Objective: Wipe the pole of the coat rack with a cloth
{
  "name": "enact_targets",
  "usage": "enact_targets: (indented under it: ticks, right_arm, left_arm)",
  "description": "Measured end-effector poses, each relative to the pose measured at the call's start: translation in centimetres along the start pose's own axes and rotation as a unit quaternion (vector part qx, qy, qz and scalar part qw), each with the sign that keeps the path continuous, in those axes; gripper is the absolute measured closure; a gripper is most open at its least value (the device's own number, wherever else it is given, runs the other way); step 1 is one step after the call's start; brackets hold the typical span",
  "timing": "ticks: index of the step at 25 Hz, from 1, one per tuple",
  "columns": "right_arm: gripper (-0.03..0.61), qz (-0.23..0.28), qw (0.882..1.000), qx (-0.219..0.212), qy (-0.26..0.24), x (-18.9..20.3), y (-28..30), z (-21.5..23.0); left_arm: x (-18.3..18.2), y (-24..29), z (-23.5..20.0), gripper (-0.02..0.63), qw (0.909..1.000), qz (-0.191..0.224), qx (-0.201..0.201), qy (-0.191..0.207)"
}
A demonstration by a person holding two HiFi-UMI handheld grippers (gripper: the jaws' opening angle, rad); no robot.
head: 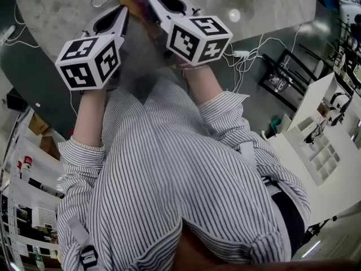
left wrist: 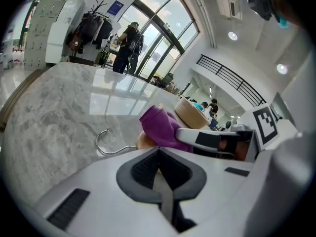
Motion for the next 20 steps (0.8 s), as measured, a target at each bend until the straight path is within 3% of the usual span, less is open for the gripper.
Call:
enact_targets:
  ticks: [20]
  right_arm:
    - [0.517,-0.014,1.0,-0.004,-0.002,1.7,-0.9,-2.1]
  left_arm:
    - [0.9,-1.0,0.2,0.604,0.9997,-0.013,0.017,0.014]
Point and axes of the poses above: the fingertips, and each gripper's own axes: y forward along the fingers, z to its right, x out of its underside, the point moved 2 cm from there along -y, backward along the fingers, and after that the axes turned 3 degrees about z, right-handed, at the moved point
